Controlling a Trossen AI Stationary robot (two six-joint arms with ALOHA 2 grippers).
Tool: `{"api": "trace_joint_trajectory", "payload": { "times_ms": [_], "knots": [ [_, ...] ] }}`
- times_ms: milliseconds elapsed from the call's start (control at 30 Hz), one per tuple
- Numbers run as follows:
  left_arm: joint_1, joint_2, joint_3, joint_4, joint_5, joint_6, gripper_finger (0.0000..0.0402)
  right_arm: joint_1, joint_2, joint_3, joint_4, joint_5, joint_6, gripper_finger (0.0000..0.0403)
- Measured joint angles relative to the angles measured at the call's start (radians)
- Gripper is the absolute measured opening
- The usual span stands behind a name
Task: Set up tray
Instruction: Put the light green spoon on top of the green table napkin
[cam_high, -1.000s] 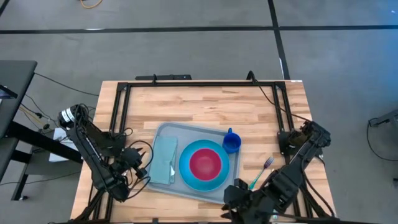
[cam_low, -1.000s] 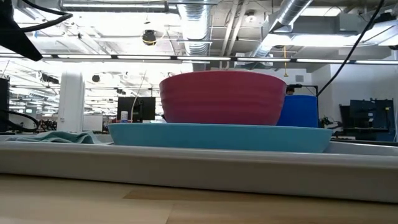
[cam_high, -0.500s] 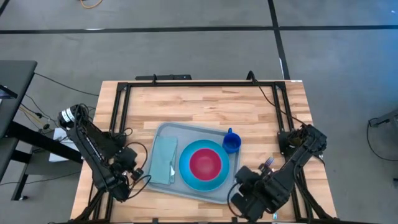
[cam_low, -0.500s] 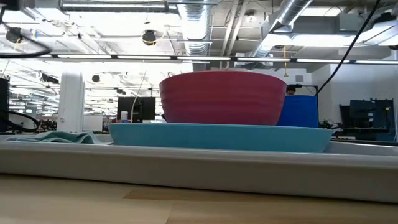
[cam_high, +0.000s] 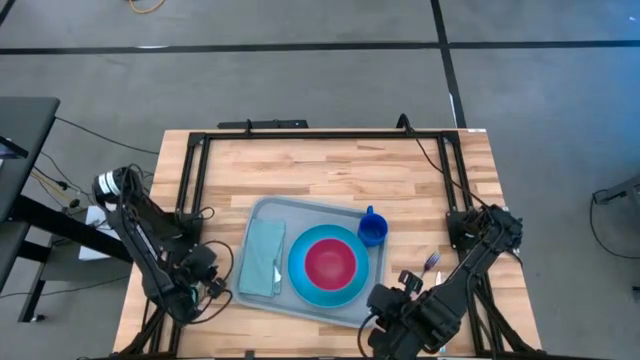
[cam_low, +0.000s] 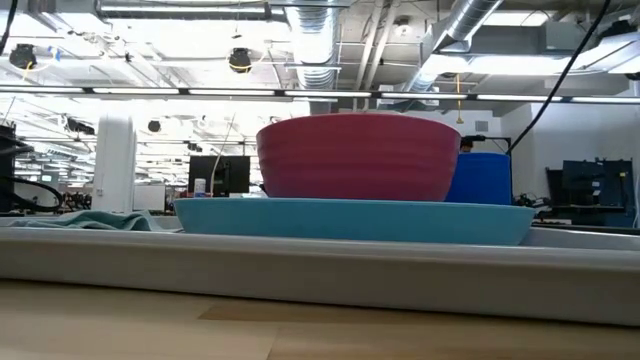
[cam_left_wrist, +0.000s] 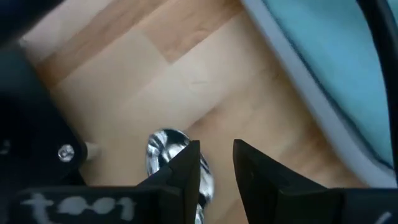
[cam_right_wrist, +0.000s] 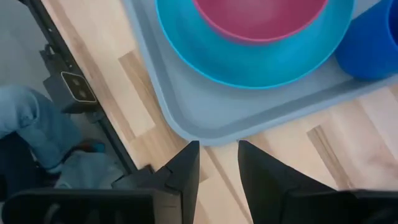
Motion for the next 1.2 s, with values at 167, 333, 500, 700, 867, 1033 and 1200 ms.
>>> {"api": "trace_joint_trajectory", "payload": {
  "times_ms": [167,333,500,700,867,1033,1200],
  "knots": [
    [-0.003,-0.069,0.001,-0.002,0.109,0.066,0.0095,0.009,0.000,0.000,-0.004,0.032,-0.002,0.0102],
    [-0.003,-0.070,0.001,-0.011,0.231,0.073,0.0116,0.020,0.014,0.000,0.005,0.078,-0.002,0.0102],
    [-0.003,-0.069,0.001,0.052,0.272,0.030,0.0138,0.022,0.012,-0.003,0.007,0.086,-0.003,0.0102],
    [-0.003,-0.069,0.001,0.117,0.279,0.010,0.0152,0.025,0.012,-0.004,0.004,0.106,-0.054,0.0102],
    [-0.003,-0.069,0.001,0.107,0.255,-0.014,0.0153,0.024,0.012,-0.004,0.004,0.126,-0.056,0.0102],
    [-0.007,-0.055,-0.003,0.113,0.305,-0.018,0.0153,0.030,0.012,-0.004,0.005,0.132,-0.055,0.0102],
    [-0.024,-0.003,-0.028,0.148,0.294,-0.066,0.0153,0.038,0.012,-0.004,0.007,0.138,-0.054,0.0102]
  ]
}}
